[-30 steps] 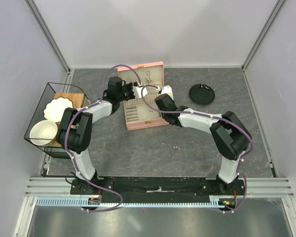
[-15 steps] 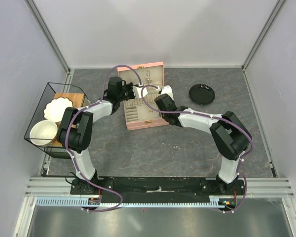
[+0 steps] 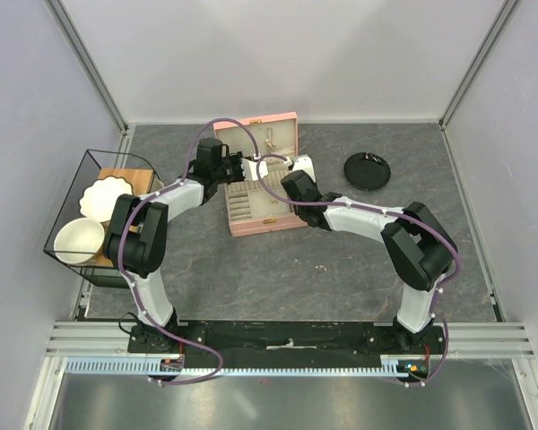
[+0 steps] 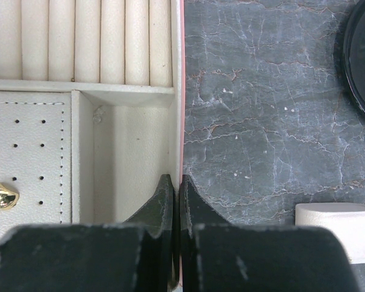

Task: Organize the mixed jewelry

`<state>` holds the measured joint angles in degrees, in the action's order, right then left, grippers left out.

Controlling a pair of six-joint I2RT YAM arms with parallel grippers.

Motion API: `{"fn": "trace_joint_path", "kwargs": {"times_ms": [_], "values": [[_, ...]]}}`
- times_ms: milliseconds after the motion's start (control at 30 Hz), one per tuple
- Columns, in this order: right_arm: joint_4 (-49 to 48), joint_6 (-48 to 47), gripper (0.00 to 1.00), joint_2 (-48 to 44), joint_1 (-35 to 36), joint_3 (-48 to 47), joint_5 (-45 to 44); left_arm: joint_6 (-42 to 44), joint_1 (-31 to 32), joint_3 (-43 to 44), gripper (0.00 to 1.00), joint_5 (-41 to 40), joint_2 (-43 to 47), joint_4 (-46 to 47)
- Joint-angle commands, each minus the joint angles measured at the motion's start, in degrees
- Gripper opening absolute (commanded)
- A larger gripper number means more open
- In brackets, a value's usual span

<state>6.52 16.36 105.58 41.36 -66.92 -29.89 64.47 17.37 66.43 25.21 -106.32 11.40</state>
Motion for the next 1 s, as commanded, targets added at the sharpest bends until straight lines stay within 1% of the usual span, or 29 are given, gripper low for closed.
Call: {"fn": "trace_joint_path", "kwargs": {"times_ms": [0,100,133,200,267,333,400,600,800,967], "values": [[2.35,0.16,0.01,3.49,1.61,0.47,6.07,1.89,-0.05,1.42,0.01,3.09,-0.02,-4.54],[2.7,0.25,0.08,3.32,1.53,0.03,5.72,1.54,0.04,1.86,0.01,3.09,-0.11,-4.63],[2.97,0.34,0.14,3.23,1.53,-0.23,5.63,1.28,0.04,2.03,0.02,3.09,-0.11,-4.72],[3.14,0.34,0.21,2.88,1.53,-0.5,5.46,1.01,0.04,2.3,0.02,3.0,-0.02,-4.81],[3.41,0.6,0.25,2.27,1.53,-1.11,5.28,0.92,0.04,2.39,0.02,2.91,0.06,-4.81],[3.67,0.69,0.34,1.82,1.53,-1.81,5.11,0.84,0.04,2.56,0.02,2.39,0.06,-4.81],[4.02,0.69,0.39,1.03,1.53,-2.51,4.58,0.75,0.04,2.56,0.02,2.04,0.15,-4.81],[5.78,-0.36,0.43,-0.2,1.53,-6.73,2.91,0.31,0.04,3.17,0.02,1.59,0.24,-4.81],[6.92,-1.85,0.43,-1.52,1.53,-11.12,0.62,-0.22,0.12,3.26,0.02,1.68,0.59,-4.81],[6.75,-1.6,0.42,0.41,1.35,-16.05,-0.78,-1.1,0.12,3.35,0.02,2.12,0.68,-4.54]]}}
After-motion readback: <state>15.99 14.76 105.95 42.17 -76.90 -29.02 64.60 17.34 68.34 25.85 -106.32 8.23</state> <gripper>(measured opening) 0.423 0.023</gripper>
